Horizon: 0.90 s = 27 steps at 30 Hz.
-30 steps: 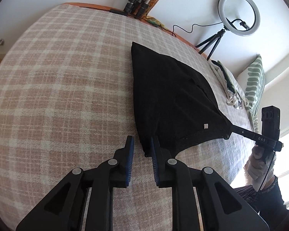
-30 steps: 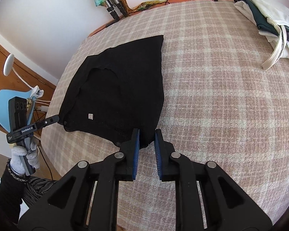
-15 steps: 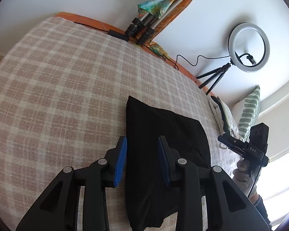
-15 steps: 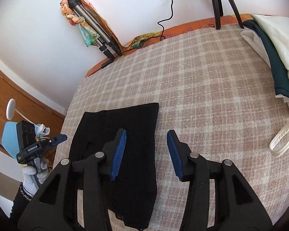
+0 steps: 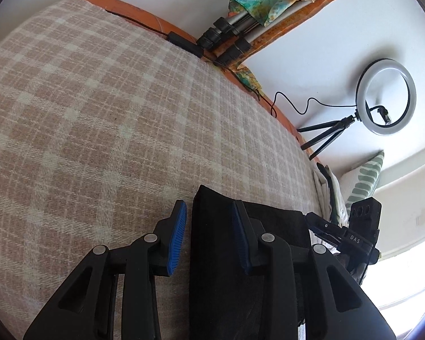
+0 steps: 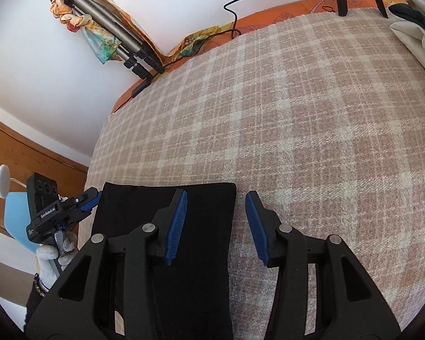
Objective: Fold small clothes
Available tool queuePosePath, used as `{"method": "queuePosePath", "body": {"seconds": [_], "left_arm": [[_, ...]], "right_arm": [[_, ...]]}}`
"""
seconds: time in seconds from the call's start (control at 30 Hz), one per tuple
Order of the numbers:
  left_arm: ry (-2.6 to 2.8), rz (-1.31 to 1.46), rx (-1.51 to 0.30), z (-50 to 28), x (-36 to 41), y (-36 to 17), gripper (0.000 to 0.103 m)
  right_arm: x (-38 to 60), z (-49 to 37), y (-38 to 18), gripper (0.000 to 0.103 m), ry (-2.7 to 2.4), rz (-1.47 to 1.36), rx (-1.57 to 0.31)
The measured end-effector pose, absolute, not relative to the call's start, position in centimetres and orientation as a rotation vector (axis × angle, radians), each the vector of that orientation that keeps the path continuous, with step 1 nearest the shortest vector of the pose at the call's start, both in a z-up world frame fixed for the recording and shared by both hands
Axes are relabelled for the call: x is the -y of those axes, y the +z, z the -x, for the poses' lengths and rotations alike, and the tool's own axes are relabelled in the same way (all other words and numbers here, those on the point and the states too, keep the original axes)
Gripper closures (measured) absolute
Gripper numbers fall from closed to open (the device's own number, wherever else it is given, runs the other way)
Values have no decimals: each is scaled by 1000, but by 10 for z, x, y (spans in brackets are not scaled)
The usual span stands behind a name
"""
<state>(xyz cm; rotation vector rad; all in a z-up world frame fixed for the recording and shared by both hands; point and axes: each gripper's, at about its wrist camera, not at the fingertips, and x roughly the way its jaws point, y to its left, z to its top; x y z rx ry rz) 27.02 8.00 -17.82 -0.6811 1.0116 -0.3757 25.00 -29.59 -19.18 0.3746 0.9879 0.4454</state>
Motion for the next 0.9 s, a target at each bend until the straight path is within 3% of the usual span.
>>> {"method": "queuePosePath", "body": {"seconds": [0.1, 0.17, 0.2, 0.3, 0.83, 0.9], "left_arm": [[-389, 664, -1009, -273, -75, -179, 75], [-402, 659, -1005, -275, -73, -180, 82], [-404, 653, -1003, -275, -72, -180, 95], [-389, 618, -983, -273, -70, -178, 99], [-323, 594, -925, -273, -80, -170, 102], [-334, 626, -948, -273, -82, -171, 97]], "right_arm": [[294, -255, -194, 69, 447, -379, -993], [293, -257, -197, 76, 446, -383, -996], [293, -258, -198, 83, 446, -385, -996], [293, -259, -200, 94, 444, -391, -999], [285, -259, -194, 98, 337, -323, -966], [290, -260, -194, 96, 351, -363, -966]]}}
